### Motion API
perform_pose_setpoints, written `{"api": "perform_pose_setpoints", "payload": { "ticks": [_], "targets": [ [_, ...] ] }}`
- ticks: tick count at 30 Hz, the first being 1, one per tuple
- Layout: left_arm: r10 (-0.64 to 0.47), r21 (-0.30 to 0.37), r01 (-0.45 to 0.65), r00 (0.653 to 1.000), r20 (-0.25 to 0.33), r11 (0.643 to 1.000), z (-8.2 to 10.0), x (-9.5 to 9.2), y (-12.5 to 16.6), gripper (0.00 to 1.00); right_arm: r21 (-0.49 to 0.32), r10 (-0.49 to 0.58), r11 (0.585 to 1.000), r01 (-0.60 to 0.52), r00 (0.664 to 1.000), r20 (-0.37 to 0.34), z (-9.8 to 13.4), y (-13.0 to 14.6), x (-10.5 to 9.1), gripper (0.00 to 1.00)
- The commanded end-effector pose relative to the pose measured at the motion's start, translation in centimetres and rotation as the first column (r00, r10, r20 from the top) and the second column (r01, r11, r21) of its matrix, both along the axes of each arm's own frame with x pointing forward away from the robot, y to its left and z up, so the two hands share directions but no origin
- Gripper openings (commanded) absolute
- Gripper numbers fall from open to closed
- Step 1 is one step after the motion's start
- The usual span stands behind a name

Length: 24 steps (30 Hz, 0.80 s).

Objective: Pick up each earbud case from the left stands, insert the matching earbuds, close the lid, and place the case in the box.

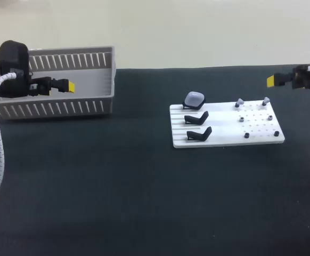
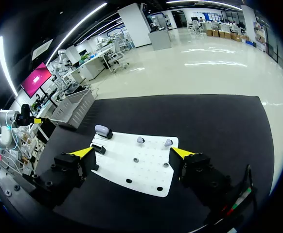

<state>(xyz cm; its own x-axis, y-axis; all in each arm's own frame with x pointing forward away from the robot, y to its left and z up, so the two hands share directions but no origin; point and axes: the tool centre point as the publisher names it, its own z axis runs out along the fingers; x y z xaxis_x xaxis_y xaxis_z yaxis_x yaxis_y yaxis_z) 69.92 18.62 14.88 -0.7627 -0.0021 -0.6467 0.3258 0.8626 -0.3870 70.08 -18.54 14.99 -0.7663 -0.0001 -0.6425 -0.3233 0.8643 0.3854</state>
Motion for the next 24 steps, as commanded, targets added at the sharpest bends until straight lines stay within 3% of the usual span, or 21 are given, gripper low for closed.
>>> {"api": "perform_pose_setpoints", "payload": {
  "ticks": [1,15,24],
  "targets": [
    [0.004,0.006,-0.004,1.0,-0.005,1.0,0.1,0.0,-0.1,1.0,0.0,0.0,1.0,0.0,1.0,0.0,0.0,0.0,0.0,1.0],
    [0.004,0.006,-0.004,1.0,-0.005,1.0,0.1,0.0,-0.1,1.0,0.0,0.0,1.0,0.0,1.0,0.0,0.0,0.0,0.0,1.0],
    [-0.185,-0.04,0.19,0.978,0.096,0.981,0.8,-0.6,-1.9,1.0,0.0,0.0,1.0,0.0,1.0,0.0,0.0,0.0,0.0,1.0]
  ]
}}
